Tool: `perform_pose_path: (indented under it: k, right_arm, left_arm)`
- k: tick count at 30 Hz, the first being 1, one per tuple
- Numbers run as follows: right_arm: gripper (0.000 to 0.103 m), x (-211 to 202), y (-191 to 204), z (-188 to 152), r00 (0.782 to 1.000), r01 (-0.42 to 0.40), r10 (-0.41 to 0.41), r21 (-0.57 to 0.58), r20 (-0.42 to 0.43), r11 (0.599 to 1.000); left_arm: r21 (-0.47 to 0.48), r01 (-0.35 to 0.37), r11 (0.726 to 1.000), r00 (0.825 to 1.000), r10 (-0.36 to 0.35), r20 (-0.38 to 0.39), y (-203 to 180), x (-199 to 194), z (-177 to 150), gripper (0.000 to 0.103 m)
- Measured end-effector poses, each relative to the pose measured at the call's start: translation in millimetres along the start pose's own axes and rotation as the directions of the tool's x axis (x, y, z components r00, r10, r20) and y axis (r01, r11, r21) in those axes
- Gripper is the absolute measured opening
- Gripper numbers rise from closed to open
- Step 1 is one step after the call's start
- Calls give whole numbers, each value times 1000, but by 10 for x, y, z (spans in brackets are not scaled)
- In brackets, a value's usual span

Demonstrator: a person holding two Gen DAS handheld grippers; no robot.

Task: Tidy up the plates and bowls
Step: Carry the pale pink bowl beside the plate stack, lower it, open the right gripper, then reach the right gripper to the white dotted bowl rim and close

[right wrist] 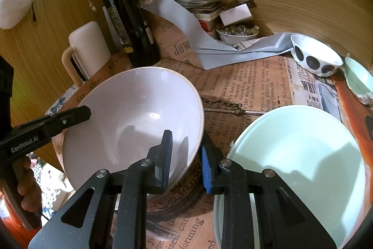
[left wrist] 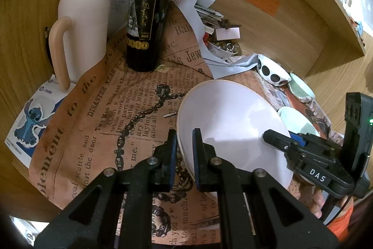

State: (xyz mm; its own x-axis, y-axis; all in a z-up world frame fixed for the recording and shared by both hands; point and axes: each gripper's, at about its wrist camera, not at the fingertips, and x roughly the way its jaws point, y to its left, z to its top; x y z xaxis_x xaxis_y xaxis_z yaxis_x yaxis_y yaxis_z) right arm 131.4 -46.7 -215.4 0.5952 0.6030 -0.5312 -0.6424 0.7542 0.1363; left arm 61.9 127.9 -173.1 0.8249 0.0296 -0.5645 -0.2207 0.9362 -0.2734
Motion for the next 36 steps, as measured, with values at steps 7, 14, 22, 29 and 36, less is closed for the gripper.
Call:
perform_pose_path:
  k: [7,14,22,29,36]
  right_arm:
    - [28,-51,-24,15,1000,-10,10,2,18,1000]
    - [42,-407,-53,110,991,15,-12,-16,133,1000]
    - [57,-833,-321,200,970,68,-70,16,234,998]
    - [61,-1118,-710,297,942,146,-159,66,297,987]
    - [66,-1165,-1146,401,928,185,-219,137,300,973]
  left_arm:
    - [23,-17,1000,1000,16,10,-11,-50,30,16]
    - [69,-69,995,990,60,127,-125,-396,125,46]
    - [88,-28,996,978,9,209,-360,-670,327,61]
    - [129,6,992,961,-41,275,-715,-761,501,68]
    - [132,43,990,954,-80,290,-1029,-557,740,86]
